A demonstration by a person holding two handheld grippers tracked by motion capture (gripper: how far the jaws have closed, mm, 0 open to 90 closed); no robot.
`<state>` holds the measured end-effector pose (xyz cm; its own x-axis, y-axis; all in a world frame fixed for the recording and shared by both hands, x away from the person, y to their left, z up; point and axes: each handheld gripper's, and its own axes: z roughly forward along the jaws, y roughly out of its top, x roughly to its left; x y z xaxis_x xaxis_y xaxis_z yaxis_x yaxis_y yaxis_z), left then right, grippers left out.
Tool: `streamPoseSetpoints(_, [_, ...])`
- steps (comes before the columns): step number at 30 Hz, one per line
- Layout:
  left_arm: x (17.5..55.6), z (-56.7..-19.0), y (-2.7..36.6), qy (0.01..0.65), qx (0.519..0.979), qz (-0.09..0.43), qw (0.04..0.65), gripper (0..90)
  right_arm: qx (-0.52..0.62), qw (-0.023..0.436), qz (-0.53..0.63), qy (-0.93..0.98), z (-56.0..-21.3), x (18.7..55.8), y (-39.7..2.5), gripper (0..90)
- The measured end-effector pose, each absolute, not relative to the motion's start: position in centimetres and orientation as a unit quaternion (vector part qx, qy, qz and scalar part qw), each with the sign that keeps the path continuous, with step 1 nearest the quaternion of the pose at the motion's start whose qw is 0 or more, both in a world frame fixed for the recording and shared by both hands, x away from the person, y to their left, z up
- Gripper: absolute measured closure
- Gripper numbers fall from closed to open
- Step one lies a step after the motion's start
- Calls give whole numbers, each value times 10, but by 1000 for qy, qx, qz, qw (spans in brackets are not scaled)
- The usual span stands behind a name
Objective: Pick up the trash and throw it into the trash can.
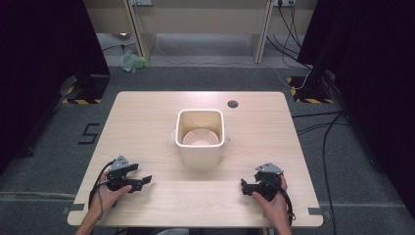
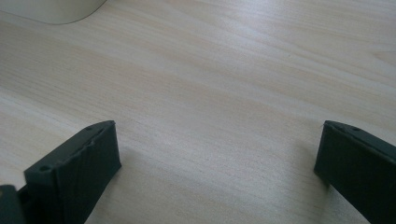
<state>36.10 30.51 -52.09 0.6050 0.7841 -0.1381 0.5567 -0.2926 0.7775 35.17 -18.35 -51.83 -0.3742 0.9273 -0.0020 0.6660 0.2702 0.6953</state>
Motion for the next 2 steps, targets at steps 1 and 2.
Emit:
streamPoseSetpoints(1, [361, -521, 305, 423, 792, 136, 418, 171, 518, 211, 310, 769, -518, 352, -184, 1])
streamPoseSetpoints(2, [361, -522, 305, 423, 794, 135, 415, 171, 518, 211, 310, 769, -518, 352, -184, 1])
